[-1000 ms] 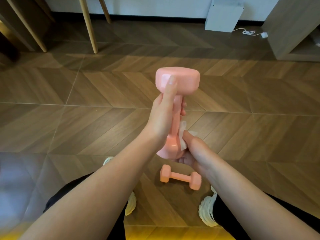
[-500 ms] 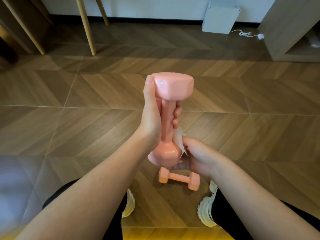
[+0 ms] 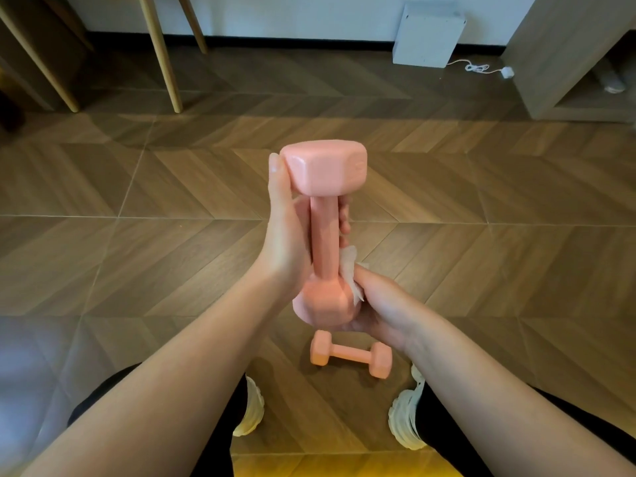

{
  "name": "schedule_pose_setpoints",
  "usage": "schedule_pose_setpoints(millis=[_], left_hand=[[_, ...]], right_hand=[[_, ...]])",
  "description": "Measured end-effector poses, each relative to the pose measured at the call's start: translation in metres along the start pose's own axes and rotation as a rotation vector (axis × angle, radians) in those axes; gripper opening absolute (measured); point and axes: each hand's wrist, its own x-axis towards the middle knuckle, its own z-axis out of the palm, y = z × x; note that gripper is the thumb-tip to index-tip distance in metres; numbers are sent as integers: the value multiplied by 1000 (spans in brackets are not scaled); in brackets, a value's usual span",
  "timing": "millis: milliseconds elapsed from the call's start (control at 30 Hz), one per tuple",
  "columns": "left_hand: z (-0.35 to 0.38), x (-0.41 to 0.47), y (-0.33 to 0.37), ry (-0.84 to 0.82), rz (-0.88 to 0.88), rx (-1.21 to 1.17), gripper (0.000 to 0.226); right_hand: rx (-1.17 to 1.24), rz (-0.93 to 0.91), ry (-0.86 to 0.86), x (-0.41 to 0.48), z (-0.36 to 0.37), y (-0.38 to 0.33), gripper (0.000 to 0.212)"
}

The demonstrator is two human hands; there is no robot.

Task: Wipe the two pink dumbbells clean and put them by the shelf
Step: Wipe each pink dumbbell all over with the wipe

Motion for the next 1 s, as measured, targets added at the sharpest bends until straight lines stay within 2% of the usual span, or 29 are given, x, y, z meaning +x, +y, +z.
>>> schedule_pose_setpoints(millis=[100,200,367,567,733,900,1000], left_hand=[[0,3,-2,95,43,120,79],[0,4,-3,151,45,131,74],[3,-1,3,84,18,133,82],[1,-4,7,19,-24,-14,85],[4,-4,1,-36,-82,-24,86],[5,-3,-2,-26,-125,-27,85],[2,-1,0,2,-141,-65,83]], right_hand=[[0,-28,54,3,-1,2,25],[-81,-70,77,5,0,2,31],[-134,-41,60,8,7,5,32],[-231,-55,39,4,1,3,43],[-345,0,65,3,-1,-2,36],[-203,-191,256,4,-8,-10,3],[-141,-286,373,4,-16,-10,12]])
